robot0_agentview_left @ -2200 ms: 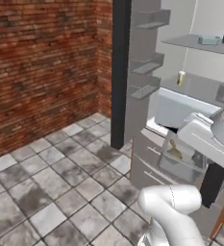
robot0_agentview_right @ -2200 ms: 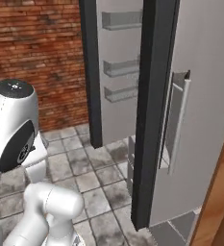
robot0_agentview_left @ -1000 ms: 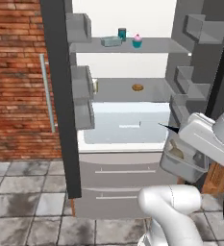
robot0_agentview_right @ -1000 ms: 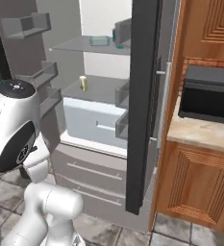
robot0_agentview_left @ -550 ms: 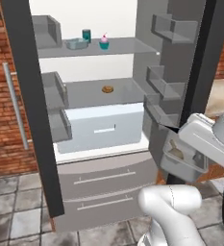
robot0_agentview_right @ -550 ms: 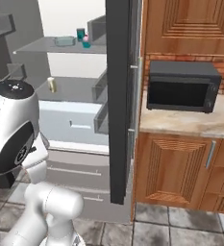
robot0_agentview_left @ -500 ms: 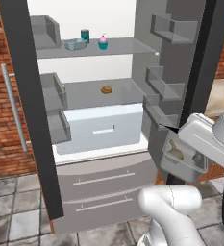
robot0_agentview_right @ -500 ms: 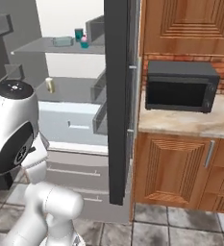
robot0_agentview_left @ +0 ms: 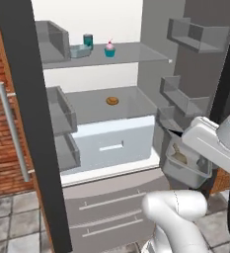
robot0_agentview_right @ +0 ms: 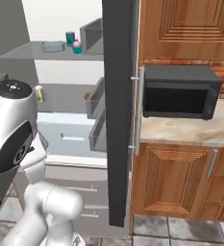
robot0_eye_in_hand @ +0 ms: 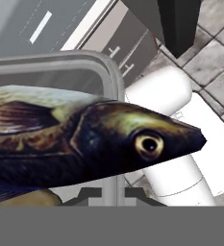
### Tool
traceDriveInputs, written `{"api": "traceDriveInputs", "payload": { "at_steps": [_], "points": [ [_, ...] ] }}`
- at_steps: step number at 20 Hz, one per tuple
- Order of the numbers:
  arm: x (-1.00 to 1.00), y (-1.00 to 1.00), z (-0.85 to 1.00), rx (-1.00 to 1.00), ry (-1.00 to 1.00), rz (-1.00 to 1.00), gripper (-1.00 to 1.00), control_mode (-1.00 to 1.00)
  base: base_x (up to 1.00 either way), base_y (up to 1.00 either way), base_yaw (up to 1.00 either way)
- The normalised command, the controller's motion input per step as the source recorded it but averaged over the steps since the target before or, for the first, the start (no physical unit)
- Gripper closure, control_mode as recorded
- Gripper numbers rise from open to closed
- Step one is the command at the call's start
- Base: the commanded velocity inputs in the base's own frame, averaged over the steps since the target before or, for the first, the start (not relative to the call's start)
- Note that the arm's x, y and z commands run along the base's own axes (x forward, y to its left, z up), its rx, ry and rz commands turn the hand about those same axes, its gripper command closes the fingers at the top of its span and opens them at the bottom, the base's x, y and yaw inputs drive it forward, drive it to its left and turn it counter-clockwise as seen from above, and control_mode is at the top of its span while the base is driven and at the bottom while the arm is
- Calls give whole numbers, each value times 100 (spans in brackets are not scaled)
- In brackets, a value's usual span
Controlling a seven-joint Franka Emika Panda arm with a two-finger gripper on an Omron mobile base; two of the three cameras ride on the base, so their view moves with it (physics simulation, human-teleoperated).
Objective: Place the tupperware on the second highest shelf of the fridge. Make space for the tupperware among the existing items by rearranging them on the shelves if needed. Close the fridge door when finished.
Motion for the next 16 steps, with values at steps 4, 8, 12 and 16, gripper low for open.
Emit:
{"api": "traceDriveInputs", "payload": {
  "at_steps": [4, 8, 12, 16],
  "points": [
    [0, 0, 0, 0, 0, 0, 100, 100, 54, 50, -5],
    [0, 0, 0, 0, 0, 0, 100, 100, 57, 37, -6],
    [0, 0, 0, 0, 0, 0, 100, 100, 61, 3, -5],
    [0, 0, 0, 0, 0, 0, 100, 100, 56, 3, -5]
  ]
}}
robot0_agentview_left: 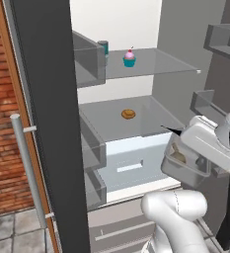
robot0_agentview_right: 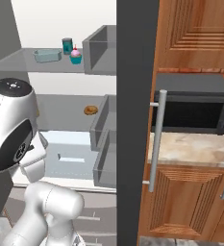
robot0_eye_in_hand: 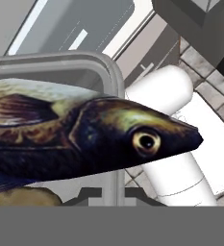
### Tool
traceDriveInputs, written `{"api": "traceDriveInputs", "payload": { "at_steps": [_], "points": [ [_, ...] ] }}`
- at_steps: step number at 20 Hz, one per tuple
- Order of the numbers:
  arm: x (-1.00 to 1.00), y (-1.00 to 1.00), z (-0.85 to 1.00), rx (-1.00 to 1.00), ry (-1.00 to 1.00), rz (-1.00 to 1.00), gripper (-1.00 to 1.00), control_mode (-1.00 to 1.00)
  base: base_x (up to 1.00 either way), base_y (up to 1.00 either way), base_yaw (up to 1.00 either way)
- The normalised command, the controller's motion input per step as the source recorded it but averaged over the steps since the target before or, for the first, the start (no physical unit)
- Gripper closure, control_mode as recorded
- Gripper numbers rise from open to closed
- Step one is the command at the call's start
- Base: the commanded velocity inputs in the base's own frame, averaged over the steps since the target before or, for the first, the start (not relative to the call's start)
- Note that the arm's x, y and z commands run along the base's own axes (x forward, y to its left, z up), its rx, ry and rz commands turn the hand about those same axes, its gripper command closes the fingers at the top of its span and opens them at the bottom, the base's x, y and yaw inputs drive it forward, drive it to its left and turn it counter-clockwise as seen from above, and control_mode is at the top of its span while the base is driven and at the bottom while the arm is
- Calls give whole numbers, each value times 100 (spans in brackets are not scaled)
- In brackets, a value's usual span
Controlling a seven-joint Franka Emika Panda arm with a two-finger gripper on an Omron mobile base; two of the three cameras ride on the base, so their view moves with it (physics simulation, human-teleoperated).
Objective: Place the tupperware on the second highest shelf of the fridge. Make space for the tupperware among the existing items by rearranging them on the shelves if needed. Close the fridge door when finished.
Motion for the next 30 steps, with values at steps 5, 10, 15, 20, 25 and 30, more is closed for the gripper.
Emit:
{"api": "traceDriveInputs", "payload": {
  "at_steps": [5, 10, 15, 20, 25, 30],
  "points": [
    [0, 0, 0, 0, 0, 0, 100, 100, 41, 25, -4],
    [33, 22, -11, -1, 0, -4, 100, -100, 7, 6, -1],
    [50, 19, -6, 0, -1, -7, 100, -100, 0, 0, 0],
    [48, 6, 0, 0, -2, -9, 100, -100, 0, 0, 0],
    [30, 0, 0, 0, -2, -9, 100, -100, 0, 0, 0],
    [14, 0, 0, 0, -2, -7, 100, -100, 0, 0, 0]
  ]
}}
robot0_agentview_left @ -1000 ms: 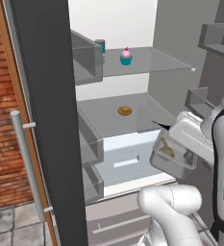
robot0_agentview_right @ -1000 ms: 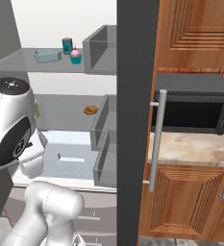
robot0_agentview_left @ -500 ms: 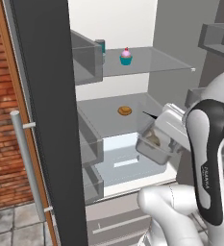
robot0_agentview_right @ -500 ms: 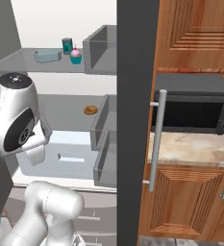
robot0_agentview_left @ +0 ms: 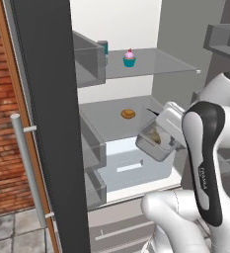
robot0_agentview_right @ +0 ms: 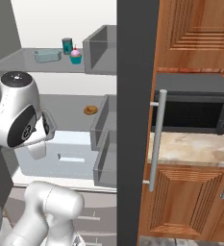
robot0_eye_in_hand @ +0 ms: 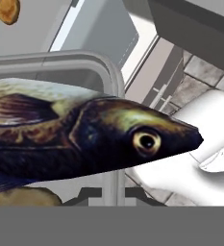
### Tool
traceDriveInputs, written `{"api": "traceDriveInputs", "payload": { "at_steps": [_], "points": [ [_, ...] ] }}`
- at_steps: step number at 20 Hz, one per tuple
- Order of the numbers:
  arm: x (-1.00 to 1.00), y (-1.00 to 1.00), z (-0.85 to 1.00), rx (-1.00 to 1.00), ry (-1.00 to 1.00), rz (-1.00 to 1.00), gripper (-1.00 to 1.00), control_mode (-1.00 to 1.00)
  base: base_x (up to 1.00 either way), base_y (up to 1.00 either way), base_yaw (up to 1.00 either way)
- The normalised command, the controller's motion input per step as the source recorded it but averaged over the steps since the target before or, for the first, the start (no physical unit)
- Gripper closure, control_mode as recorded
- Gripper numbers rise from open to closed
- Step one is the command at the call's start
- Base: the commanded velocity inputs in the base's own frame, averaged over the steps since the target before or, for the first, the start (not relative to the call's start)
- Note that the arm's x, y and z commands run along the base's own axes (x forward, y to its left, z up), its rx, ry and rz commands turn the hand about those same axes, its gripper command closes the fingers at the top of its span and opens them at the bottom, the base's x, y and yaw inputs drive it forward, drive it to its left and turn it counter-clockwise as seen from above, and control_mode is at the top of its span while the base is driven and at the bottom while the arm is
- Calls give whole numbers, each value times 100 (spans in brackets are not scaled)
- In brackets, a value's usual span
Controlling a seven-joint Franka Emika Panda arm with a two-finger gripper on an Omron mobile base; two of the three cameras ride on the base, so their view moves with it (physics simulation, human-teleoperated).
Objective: Place the tupperware on the second highest shelf of the fridge. Make space for the tupperware among the existing items by rearranging them on the shelves if needed. Close the fridge door when finished.
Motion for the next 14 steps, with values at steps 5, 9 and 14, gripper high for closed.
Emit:
{"api": "traceDriveInputs", "payload": {
  "at_steps": [5, 9, 14],
  "points": [
    [0, -2, 0, 0, 2, 0, 100, -100, 0, 0, 0],
    [0, -21, -1, 1, 4, 0, 100, -100, 0, 0, 0],
    [0, -43, -5, 6, -3, 0, 100, -100, 0, 0, 0]
  ]
}}
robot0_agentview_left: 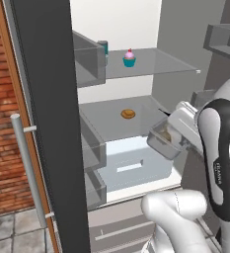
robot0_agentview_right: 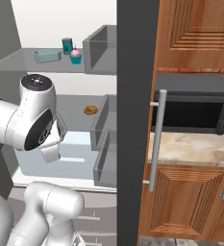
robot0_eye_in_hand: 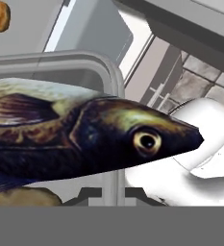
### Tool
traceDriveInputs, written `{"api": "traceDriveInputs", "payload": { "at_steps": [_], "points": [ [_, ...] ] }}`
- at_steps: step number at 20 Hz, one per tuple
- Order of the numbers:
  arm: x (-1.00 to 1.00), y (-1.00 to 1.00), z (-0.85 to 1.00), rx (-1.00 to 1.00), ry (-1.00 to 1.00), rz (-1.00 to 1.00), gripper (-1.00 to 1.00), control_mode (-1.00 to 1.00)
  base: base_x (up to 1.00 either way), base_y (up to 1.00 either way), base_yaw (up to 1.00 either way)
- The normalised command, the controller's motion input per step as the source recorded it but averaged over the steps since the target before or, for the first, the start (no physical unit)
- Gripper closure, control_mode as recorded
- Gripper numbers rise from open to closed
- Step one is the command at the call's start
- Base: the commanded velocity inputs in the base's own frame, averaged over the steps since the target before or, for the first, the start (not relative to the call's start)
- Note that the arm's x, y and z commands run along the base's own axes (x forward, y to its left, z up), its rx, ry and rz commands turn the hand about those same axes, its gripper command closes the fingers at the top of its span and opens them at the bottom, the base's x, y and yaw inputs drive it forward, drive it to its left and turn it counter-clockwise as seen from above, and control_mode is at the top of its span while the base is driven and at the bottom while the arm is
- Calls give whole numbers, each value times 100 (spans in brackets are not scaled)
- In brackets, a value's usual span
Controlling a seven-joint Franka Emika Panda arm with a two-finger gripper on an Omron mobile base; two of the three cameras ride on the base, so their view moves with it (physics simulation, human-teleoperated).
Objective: Place the tupperware on the second highest shelf of the fridge. Make space for the tupperware among the existing items by rearranging them on the shelves if needed. Close the fridge door when finished.
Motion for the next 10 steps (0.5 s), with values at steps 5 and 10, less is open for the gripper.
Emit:
{"api": "traceDriveInputs", "payload": {
  "at_steps": [5, 10],
  "points": [
    [0, 4, 0, -3, -1, 0, 100, -100, 0, 0, 0],
    [7, 47, -7, -19, 2, 0, 100, -100, 0, 0, 0]
  ]
}}
